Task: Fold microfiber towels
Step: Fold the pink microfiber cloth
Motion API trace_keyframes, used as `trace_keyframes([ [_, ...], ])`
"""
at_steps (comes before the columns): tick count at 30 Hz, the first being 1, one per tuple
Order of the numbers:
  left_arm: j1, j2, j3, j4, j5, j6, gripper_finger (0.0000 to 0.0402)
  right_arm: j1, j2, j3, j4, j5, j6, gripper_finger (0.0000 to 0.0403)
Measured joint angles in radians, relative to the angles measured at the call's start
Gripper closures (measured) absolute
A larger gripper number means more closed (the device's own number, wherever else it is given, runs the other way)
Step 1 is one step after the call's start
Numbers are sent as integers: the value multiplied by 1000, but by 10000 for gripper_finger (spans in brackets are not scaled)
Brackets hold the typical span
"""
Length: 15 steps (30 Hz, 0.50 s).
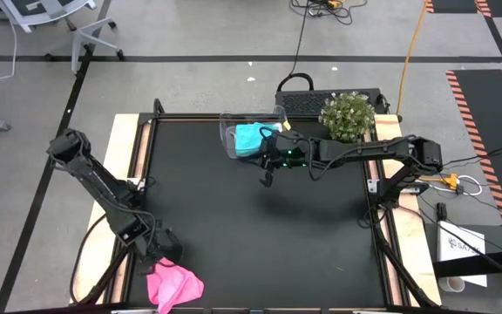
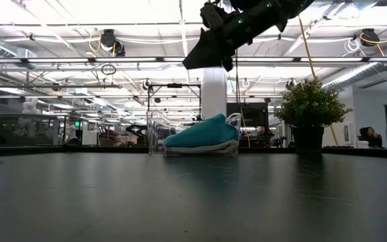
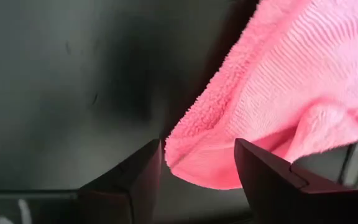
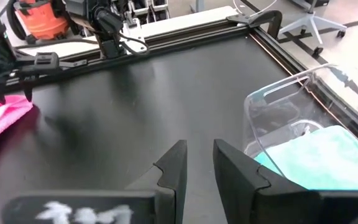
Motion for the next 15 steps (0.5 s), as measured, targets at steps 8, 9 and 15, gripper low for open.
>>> trace_keyframes([
  [8, -1, 0, 0, 24, -29, 178, 195, 2, 0, 0, 0, 30, 6, 335],
  [9, -1, 0, 0, 31, -21, 185, 195, 2, 0, 0, 0, 30, 6, 335],
  [15, -2, 0, 0, 66, 11, 195, 195, 2, 0, 0, 0, 55, 6, 335],
])
